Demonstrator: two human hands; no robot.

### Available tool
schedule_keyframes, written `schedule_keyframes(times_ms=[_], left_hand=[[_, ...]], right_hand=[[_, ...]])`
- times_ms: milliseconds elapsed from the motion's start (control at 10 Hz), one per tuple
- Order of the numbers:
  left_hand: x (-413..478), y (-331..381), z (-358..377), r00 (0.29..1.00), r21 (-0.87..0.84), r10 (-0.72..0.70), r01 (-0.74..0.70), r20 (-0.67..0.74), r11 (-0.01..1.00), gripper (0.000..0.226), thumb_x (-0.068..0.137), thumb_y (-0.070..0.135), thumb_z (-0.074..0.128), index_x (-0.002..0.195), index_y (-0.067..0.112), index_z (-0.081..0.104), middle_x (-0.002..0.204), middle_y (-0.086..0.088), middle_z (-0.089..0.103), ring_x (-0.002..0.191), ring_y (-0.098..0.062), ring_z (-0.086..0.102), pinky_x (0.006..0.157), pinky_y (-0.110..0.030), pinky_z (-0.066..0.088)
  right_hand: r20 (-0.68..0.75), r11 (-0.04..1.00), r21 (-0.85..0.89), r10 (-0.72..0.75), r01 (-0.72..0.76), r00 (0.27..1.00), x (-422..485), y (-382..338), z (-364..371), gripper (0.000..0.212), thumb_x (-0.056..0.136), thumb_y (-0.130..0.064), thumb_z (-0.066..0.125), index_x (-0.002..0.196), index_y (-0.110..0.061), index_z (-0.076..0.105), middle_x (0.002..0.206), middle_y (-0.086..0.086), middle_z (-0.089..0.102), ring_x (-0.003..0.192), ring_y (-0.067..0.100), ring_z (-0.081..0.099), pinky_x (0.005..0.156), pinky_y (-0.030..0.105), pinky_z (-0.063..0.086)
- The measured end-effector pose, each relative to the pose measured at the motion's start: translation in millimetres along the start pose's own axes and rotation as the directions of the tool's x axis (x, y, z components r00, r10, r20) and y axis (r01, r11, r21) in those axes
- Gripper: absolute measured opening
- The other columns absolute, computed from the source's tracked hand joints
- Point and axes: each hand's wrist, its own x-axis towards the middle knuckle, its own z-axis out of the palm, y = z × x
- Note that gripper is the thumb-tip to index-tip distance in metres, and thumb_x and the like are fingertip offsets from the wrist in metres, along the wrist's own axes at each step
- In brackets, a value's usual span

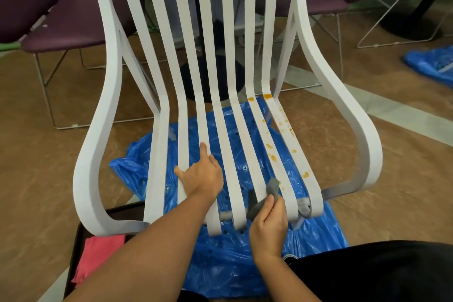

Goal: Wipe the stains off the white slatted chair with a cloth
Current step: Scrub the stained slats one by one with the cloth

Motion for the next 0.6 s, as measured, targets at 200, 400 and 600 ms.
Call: schedule_keyframes(times_ms=[200, 400, 600], left_hand=[[-1, 0, -1, 1.000, 0.004, 0.004, -0.004, -0.003, 1.000, 0.053, 0.109, 0.039, 0.017, 0.161, 0.030, 0.013, 0.061, 0.005, 0.060, 0.070, -0.014, 0.058, 0.119, -0.056, 0.009], [0, -2, 2, 1.000, 0.001, 0.001, -0.001, -0.006, 1.000, 0.053, 0.108, 0.040, 0.016, 0.160, 0.030, 0.014, 0.060, 0.005, 0.062, 0.069, -0.016, 0.061, 0.119, -0.055, 0.009], [1, -1, 1, 1.000, 0.010, -0.006, 0.006, -0.006, 1.000, 0.053, 0.108, 0.039, 0.017, 0.161, 0.030, 0.013, 0.059, 0.005, 0.061, 0.069, -0.016, 0.059, 0.119, -0.055, 0.008]], right_hand=[[-0.027, 0.996, 0.012, -0.086, 0.086, 0.996, -4, -13, -3, 0.032, 0.103, -0.040, 0.028, 0.099, -0.019, 0.051, 0.090, -0.014, 0.050, 0.080, 0.011, 0.055, 0.069, 0.040, 0.051], [0.004, 0.985, 0.052, -0.168, 0.167, 0.986, 6, -41, -22, 0.039, 0.105, -0.042, 0.024, 0.093, -0.019, 0.053, 0.079, -0.007, 0.055, 0.072, 0.012, 0.056, 0.063, 0.034, 0.050], [-0.162, 0.968, 0.180, -0.148, 0.177, 0.976, 36, -92, -65, 0.032, 0.105, -0.038, 0.028, 0.091, -0.018, 0.049, 0.078, -0.009, 0.056, 0.074, 0.000, 0.055, 0.061, 0.009, 0.038]])
